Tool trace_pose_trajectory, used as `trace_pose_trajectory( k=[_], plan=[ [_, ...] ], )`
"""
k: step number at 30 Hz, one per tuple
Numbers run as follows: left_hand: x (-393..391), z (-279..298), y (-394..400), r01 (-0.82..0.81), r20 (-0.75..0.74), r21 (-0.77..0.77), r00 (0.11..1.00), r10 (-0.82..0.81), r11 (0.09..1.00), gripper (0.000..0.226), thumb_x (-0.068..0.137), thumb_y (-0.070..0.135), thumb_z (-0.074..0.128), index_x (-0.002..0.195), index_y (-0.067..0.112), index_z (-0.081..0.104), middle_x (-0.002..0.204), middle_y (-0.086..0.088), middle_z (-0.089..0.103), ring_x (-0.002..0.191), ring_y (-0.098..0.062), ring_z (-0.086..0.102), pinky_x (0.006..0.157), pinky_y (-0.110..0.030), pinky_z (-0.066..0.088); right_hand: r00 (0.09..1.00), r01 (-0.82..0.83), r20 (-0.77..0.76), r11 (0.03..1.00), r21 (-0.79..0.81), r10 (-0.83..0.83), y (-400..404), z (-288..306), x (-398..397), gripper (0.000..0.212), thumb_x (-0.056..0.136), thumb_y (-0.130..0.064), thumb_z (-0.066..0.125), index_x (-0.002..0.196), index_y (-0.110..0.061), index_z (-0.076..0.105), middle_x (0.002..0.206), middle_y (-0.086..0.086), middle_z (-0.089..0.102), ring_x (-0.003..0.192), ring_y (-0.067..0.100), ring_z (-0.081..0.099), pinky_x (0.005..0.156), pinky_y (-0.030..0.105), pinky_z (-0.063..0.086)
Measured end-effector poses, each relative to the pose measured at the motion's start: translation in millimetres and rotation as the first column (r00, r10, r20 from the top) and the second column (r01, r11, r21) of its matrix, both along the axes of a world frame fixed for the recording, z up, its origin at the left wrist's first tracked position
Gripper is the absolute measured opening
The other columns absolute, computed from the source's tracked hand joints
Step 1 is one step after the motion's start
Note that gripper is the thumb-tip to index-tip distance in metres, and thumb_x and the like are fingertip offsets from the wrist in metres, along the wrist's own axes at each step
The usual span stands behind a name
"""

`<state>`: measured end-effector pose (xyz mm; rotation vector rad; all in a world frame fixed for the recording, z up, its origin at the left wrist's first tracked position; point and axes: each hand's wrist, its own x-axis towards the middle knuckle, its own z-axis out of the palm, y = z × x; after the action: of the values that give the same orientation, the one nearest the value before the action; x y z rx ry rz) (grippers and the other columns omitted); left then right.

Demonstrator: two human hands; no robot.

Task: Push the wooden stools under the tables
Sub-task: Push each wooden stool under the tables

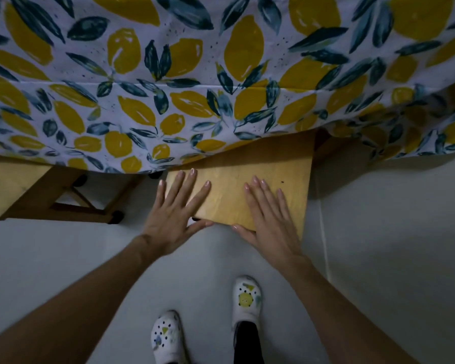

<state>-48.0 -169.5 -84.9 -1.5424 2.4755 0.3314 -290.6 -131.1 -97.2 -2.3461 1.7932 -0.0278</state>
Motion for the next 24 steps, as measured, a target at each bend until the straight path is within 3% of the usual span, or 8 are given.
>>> trace_pose_trajectory(
  k=[6, 11, 24],
  plan=[
    [-3, -2, 5, -0.009, -0.003, -0.022, 1.000, 0.009, 1.000, 0.074, 0.089, 0.069, 0.016, 0.151, 0.031, 0.002, 0.161, -0.006, -0.006, 0.147, -0.027, -0.009, 0.117, -0.056, 0.002, 0.990, -0.090, -0.105, 0.996, 0.024, 0.092, -8, -7, -12, 0.089, 0.090, -0.074, 0.019, 0.153, -0.012, 0.016, 0.162, 0.009, 0.015, 0.149, 0.022, 0.012, 0.119, 0.046, 0.018],
    [-9, -1, -4, 0.022, -0.075, 0.009, 0.997, -0.021, 1.000, 0.075, 0.089, 0.067, 0.022, 0.152, 0.029, 0.006, 0.161, -0.006, -0.006, 0.148, -0.027, -0.009, 0.118, -0.053, 0.004, 0.991, -0.113, -0.083, 0.993, -0.039, 0.109, -15, -9, -25, 0.088, 0.090, -0.074, 0.024, 0.153, -0.013, 0.020, 0.161, 0.008, 0.017, 0.149, 0.021, 0.014, 0.119, 0.045, 0.021],
    [-90, -8, -20, -0.065, -0.086, -0.031, 0.994, 0.062, 0.997, 0.073, 0.091, 0.066, 0.023, 0.151, 0.031, 0.003, 0.161, -0.007, -0.007, 0.147, -0.026, -0.010, 0.118, -0.049, 0.002, 0.973, -0.206, -0.117, 0.978, -0.037, 0.200, -59, -6, -110, 0.086, 0.090, -0.074, 0.027, 0.154, -0.018, 0.015, 0.162, 0.005, 0.013, 0.149, 0.021, 0.011, 0.119, 0.045, 0.020]
  ],
)
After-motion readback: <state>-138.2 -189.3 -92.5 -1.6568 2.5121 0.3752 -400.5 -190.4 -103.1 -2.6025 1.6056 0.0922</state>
